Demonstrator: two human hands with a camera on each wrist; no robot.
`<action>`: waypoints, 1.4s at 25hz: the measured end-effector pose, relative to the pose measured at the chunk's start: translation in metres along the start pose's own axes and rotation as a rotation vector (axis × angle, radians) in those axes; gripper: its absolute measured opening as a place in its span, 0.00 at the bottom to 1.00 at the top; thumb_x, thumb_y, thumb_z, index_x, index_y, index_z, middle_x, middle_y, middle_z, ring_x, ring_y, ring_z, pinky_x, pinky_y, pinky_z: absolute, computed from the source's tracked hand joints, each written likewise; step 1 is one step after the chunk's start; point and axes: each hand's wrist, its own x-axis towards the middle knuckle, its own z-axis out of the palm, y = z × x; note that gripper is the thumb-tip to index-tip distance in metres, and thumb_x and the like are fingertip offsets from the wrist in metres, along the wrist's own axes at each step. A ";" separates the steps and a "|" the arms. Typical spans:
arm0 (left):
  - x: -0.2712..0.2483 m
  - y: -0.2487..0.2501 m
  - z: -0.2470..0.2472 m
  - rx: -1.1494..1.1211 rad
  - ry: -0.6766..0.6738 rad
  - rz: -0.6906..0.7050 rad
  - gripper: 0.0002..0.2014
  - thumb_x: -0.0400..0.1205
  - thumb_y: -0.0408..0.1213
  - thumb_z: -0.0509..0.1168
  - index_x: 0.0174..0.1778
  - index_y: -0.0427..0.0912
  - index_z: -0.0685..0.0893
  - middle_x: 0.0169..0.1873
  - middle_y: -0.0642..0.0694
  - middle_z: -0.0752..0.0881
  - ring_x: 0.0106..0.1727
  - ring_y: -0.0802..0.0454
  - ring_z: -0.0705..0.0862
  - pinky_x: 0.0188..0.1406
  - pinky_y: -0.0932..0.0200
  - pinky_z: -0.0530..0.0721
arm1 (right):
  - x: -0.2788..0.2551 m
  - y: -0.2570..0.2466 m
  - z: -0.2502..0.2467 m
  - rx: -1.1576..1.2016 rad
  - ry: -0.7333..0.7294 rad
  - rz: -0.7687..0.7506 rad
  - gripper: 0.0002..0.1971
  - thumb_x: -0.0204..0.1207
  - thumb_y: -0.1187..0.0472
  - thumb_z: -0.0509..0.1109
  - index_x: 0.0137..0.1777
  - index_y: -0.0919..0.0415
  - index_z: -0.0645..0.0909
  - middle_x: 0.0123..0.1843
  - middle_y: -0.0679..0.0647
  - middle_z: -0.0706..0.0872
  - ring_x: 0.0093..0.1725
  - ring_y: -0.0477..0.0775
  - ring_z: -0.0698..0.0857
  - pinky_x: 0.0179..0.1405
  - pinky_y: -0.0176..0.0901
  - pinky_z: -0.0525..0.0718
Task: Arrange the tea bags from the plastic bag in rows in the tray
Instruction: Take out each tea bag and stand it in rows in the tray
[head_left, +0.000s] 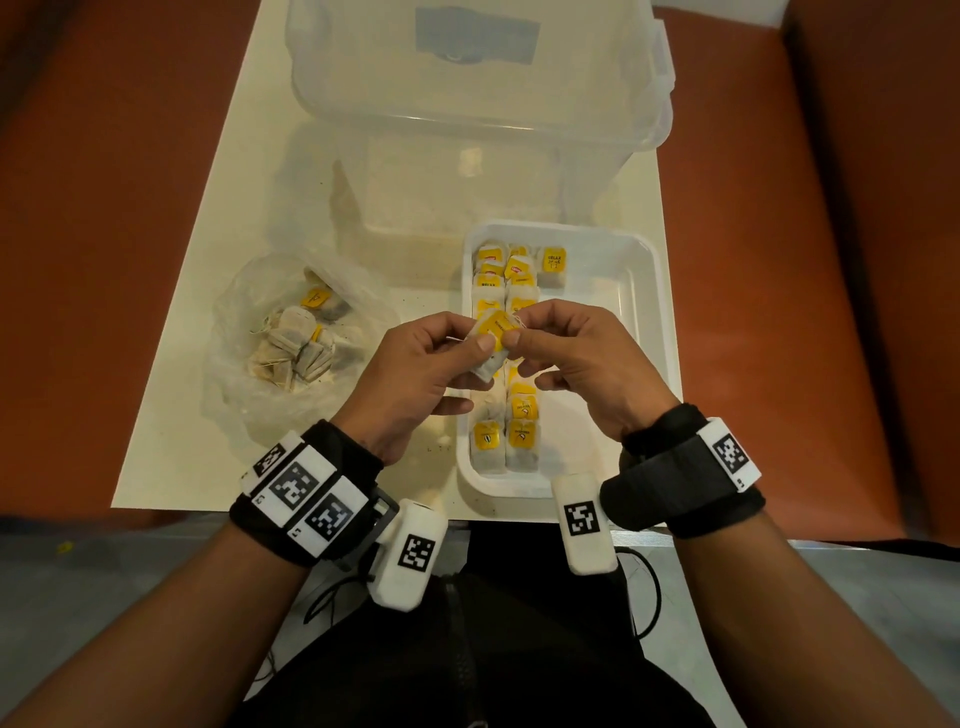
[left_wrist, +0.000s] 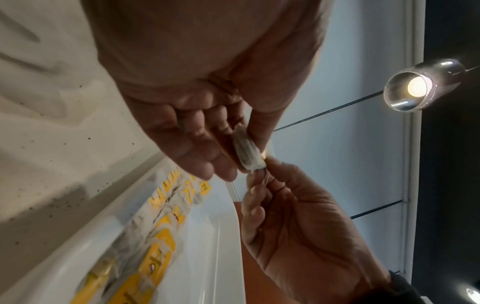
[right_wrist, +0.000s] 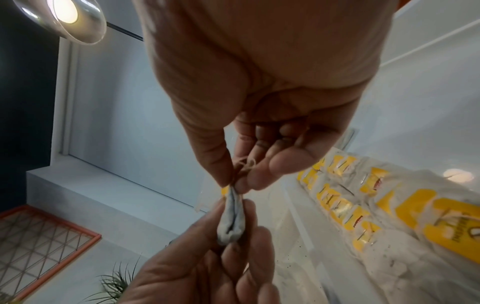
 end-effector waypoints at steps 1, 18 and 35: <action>0.001 -0.001 0.001 -0.004 0.007 0.010 0.05 0.83 0.42 0.71 0.50 0.46 0.88 0.38 0.51 0.91 0.40 0.55 0.90 0.34 0.60 0.87 | -0.001 0.000 0.001 0.003 0.002 0.003 0.08 0.77 0.60 0.77 0.53 0.61 0.87 0.40 0.50 0.90 0.36 0.46 0.85 0.37 0.38 0.82; 0.005 -0.002 -0.005 0.053 -0.080 0.028 0.19 0.77 0.40 0.76 0.64 0.54 0.86 0.58 0.54 0.90 0.57 0.57 0.89 0.48 0.53 0.86 | 0.004 0.006 -0.015 -0.138 0.019 -0.088 0.10 0.76 0.60 0.78 0.49 0.67 0.87 0.36 0.53 0.88 0.33 0.45 0.82 0.30 0.34 0.77; 0.001 -0.008 -0.009 0.164 0.014 0.005 0.05 0.83 0.43 0.71 0.49 0.47 0.87 0.43 0.47 0.91 0.38 0.54 0.88 0.37 0.57 0.84 | 0.061 0.031 -0.060 0.017 0.319 0.065 0.05 0.80 0.58 0.74 0.43 0.53 0.84 0.37 0.48 0.85 0.35 0.47 0.82 0.36 0.38 0.81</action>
